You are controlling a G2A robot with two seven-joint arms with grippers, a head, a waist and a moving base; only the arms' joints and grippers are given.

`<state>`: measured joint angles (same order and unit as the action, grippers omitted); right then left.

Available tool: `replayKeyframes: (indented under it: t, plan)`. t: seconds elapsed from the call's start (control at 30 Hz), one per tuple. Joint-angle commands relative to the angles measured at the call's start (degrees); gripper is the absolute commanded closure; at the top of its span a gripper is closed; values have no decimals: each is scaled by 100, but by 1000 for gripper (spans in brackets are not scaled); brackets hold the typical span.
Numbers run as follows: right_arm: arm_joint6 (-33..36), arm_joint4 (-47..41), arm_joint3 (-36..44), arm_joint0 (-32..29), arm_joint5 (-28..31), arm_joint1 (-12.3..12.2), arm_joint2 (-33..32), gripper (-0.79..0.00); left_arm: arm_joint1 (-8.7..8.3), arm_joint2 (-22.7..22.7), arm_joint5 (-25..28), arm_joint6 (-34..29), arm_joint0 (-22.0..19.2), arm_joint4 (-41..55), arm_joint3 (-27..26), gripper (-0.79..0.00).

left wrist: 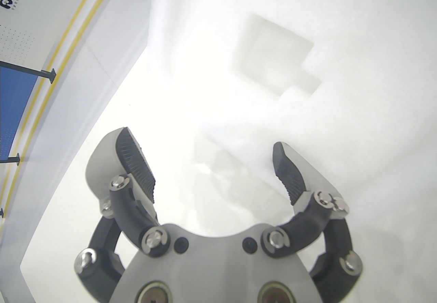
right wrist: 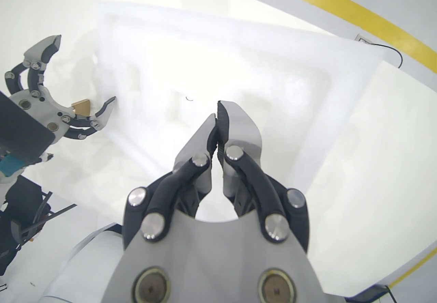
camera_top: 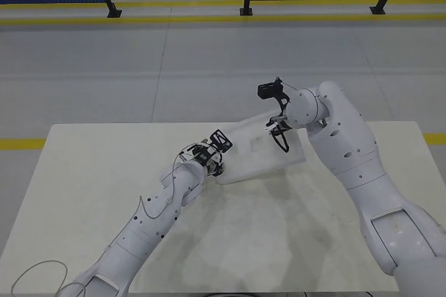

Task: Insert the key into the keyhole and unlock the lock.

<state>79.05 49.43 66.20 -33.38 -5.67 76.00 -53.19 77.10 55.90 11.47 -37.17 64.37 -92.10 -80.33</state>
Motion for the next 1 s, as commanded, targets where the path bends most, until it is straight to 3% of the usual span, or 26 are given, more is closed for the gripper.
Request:
replayKeyframes:
  t: [0.0, 0.5, 0.97]
  plan:
    - [40, 72, -48, -1, -3, -2, 27, 0, 2, 23, -10, 13, -4, 10, -11, -785]
    - [-180, 94, -700, -183, 125, 52, 226, 0, 8, 178, 64, 77, 81, 253, -262, -785]
    - [-695, -244, -1070, -204, 173, 114, 151, 0, 73, 104, 107, 193, -29, 547, -20, -785]
